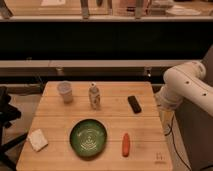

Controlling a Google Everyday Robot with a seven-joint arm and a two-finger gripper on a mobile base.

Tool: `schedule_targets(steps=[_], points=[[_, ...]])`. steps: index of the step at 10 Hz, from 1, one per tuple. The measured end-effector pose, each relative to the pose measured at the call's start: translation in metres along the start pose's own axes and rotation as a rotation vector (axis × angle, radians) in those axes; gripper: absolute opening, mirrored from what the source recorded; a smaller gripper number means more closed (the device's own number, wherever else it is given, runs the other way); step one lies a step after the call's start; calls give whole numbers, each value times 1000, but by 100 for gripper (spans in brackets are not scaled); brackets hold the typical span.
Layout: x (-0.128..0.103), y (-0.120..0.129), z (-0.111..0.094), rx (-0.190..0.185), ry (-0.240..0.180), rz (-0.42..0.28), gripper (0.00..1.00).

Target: Knock the bottle over

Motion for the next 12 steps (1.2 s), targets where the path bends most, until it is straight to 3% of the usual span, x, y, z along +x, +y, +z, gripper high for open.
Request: schedule_targets(steps=[4, 8, 12], points=[[-29, -46, 6, 44, 26, -92, 80], [-40, -59, 7, 63, 45, -151, 80], [-77, -92, 13, 88, 55, -237, 80]])
